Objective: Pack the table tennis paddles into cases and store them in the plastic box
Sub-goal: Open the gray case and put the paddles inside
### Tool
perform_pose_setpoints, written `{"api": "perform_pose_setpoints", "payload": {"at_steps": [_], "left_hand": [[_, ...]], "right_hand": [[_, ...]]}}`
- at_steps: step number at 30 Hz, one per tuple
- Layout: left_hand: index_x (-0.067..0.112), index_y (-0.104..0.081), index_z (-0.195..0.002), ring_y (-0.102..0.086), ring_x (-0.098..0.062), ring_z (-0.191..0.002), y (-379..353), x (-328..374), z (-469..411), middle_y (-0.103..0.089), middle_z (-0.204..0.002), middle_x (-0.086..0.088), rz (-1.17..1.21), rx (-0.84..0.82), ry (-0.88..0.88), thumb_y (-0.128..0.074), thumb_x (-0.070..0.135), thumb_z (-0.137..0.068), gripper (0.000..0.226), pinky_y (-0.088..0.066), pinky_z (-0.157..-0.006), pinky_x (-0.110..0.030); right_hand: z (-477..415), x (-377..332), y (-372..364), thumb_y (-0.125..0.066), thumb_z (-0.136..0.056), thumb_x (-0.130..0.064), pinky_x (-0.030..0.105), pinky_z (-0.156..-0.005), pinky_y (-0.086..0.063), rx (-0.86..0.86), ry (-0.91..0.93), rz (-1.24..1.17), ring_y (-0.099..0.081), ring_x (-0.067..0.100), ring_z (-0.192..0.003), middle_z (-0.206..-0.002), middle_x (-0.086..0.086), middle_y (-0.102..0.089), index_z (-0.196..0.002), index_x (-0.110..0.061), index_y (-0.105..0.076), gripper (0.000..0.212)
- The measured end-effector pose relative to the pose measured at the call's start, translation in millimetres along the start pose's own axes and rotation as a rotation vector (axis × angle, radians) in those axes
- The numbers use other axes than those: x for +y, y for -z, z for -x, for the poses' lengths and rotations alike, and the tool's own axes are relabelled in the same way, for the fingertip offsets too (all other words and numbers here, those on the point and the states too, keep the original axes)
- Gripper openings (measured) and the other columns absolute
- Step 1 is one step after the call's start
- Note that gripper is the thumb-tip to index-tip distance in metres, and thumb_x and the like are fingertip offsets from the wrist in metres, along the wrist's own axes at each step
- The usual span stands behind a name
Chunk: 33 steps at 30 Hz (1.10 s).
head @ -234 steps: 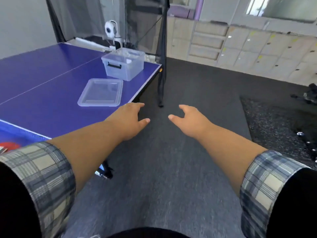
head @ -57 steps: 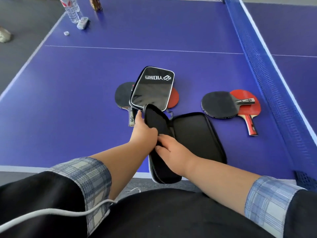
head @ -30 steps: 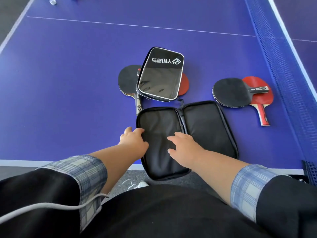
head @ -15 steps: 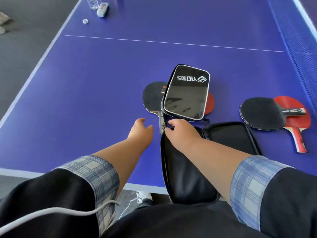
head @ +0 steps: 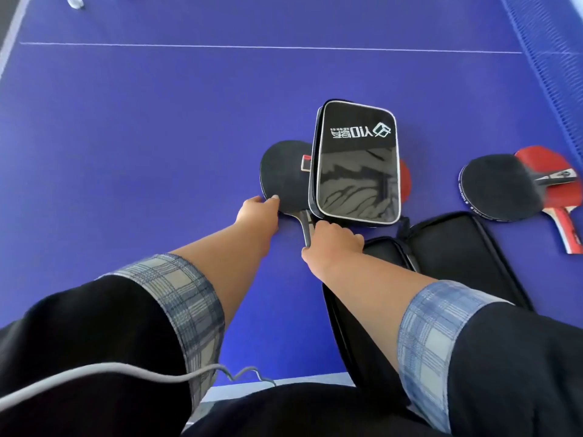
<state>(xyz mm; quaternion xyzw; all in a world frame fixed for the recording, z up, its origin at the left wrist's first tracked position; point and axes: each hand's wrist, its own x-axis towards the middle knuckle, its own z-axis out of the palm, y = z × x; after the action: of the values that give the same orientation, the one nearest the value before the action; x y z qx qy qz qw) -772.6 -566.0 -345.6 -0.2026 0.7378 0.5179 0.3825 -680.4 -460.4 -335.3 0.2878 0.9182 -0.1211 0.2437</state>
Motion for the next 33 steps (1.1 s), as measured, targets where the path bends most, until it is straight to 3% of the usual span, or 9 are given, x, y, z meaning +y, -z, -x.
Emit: {"api": "perform_pose_setpoints", "payload": {"at_steps": [4, 7, 11, 15, 19, 23, 28, 30, 33], "left_hand": [[0.043, -0.066, -0.057, -0.053, -0.021, -0.077, 7.4, 0.9, -2.4, -0.055, -0.082, 0.002, 0.004, 0.081, 0.009, -0.051, 0.041, -0.092, 0.038, -0.043, -0.073, -0.033], [0.031, -0.067, -0.068, -0.064, -0.017, -0.072, 12.2, 4.0, 2.8, -0.067, -0.086, 0.006, 0.113, 0.05, 0.023, -0.049, 0.034, -0.091, 0.029, -0.046, -0.076, -0.031], [0.019, -0.065, -0.095, -0.076, -0.015, -0.067, 13.9, 13.8, 11.4, -0.078, -0.074, 0.003, 0.206, 0.083, 0.032, -0.038, 0.024, -0.087, 0.029, -0.058, -0.081, -0.032], [0.013, -0.055, -0.093, -0.075, -0.019, -0.062, 18.7, 19.1, 22.3, -0.077, -0.086, -0.005, 0.127, 0.197, -0.063, -0.035, 0.026, -0.081, 0.026, -0.059, -0.067, -0.032], [0.011, -0.051, -0.094, -0.075, -0.028, -0.067, 27.1, 18.7, 30.0, -0.073, -0.093, -0.016, 0.066, 0.327, -0.161, -0.038, 0.029, -0.076, 0.029, -0.061, -0.067, -0.043], [0.007, -0.056, -0.106, -0.075, -0.031, -0.073, 39.3, 19.3, 34.2, -0.073, -0.095, -0.016, 0.038, 0.369, -0.16, -0.04, 0.03, -0.077, 0.04, -0.058, -0.054, -0.037], [0.012, -0.063, -0.104, -0.075, -0.028, -0.072, 56.0, 1.8, 39.2, -0.074, -0.096, -0.015, 0.049, 0.392, -0.054, -0.038, 0.019, -0.089, 0.03, -0.061, -0.071, -0.041], [0.017, -0.062, -0.106, -0.075, -0.021, -0.067, 58.6, -9.1, 41.3, -0.074, -0.094, -0.009, 0.091, 0.373, -0.017, -0.036, 0.018, -0.093, 0.029, -0.062, -0.072, -0.037], [0.019, -0.062, -0.104, -0.075, -0.018, -0.066, 61.6, -20.5, 44.9, -0.074, -0.092, -0.007, 0.135, 0.378, 0.002, -0.036, 0.018, -0.095, 0.028, -0.063, -0.076, -0.039]], "right_hand": [[4.0, -4.2, 7.2, -0.062, -0.085, -0.037, 0.04, -0.085, -0.036, -0.029, -0.012, -0.086, -0.06, 0.03, -0.112, -0.116, 0.003, -0.065, -0.11, -0.018, -0.054, 0.032], [9.2, -4.2, 12.9, -0.063, -0.085, -0.035, 0.04, -0.088, -0.045, -0.079, 0.01, -0.147, -0.061, 0.031, -0.107, -0.112, 0.004, -0.064, -0.11, -0.016, -0.055, 0.032], [15.5, -6.3, 14.3, -0.06, -0.081, -0.028, 0.035, -0.067, -0.047, -0.147, 0.054, -0.348, -0.056, 0.027, -0.078, -0.086, 0.001, -0.059, -0.09, -0.016, -0.052, 0.017], [23.9, -12.7, 17.8, -0.059, -0.08, -0.023, 0.033, -0.058, -0.042, -0.194, 0.101, -0.48, -0.05, 0.023, -0.063, -0.073, 0.002, -0.057, -0.079, -0.018, -0.049, 0.012], [32.6, -18.2, 23.8, -0.063, -0.084, -0.028, 0.044, -0.078, -0.055, -0.26, 0.177, -0.631, -0.061, 0.025, -0.072, -0.084, 0.003, -0.07, -0.091, -0.01, -0.06, 0.02], [29.4, -22.7, 29.4, -0.061, -0.092, -0.048, 0.032, -0.086, -0.043, -0.245, 0.15, -0.669, -0.056, 0.025, -0.126, -0.147, 0.0, -0.054, -0.148, -0.018, -0.042, 0.066], [14.1, -23.0, 25.4, -0.052, -0.096, -0.047, 0.03, -0.077, -0.044, -0.294, -0.017, -0.803, -0.053, 0.018, -0.093, -0.122, 0.006, -0.055, -0.156, -0.024, -0.029, 0.068], [6.9, -23.2, 18.4, -0.054, -0.098, -0.037, 0.041, -0.095, -0.053, -0.348, -0.085, -0.926, -0.062, 0.031, -0.115, -0.134, 0.015, -0.058, -0.152, -0.019, -0.035, 0.06], [-2.6, -27.8, 13.3, -0.053, -0.1, -0.03, 0.045, -0.109, -0.045, -0.405, -0.193, -1.172, -0.048, 0.031, -0.138, -0.147, 0.017, -0.049, -0.142, -0.023, -0.045, 0.044]]}}
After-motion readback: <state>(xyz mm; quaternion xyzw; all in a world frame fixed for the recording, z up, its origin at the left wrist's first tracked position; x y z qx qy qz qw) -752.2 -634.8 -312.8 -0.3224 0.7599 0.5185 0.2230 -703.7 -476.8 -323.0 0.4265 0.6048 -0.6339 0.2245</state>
